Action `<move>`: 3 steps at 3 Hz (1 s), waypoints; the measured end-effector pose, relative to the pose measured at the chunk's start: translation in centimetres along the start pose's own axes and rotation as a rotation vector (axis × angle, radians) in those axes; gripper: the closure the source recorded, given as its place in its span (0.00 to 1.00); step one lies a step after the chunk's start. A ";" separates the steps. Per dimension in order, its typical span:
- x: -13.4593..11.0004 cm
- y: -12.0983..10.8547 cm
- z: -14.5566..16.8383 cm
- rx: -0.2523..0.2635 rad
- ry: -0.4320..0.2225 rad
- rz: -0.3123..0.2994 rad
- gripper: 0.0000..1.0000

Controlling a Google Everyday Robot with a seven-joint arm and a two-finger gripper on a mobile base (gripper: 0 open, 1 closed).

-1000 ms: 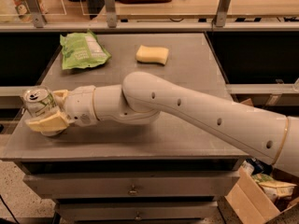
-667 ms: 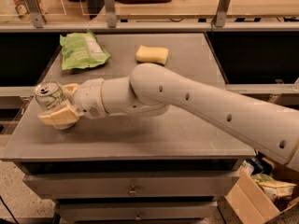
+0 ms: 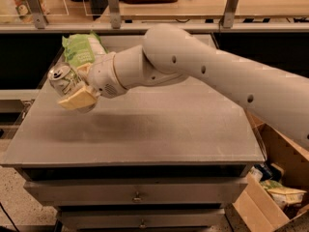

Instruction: Knock 7up can over

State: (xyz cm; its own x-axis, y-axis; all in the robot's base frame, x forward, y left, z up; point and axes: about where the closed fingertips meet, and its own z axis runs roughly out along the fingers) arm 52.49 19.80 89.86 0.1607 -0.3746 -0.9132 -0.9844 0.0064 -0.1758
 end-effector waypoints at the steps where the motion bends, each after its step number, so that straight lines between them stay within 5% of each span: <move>1: 0.1 -1.1 -2.0 -0.008 0.126 -0.079 1.00; 3: 1.4 -1.9 -6.5 -0.011 0.384 -0.270 1.00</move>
Offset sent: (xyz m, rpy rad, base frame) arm 0.0265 -0.0825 0.0244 -0.4317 -0.2705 0.0050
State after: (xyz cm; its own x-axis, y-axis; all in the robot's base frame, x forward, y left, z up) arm 54.12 13.27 91.34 0.3751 -0.6776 -0.6326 -0.9121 -0.1477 -0.3825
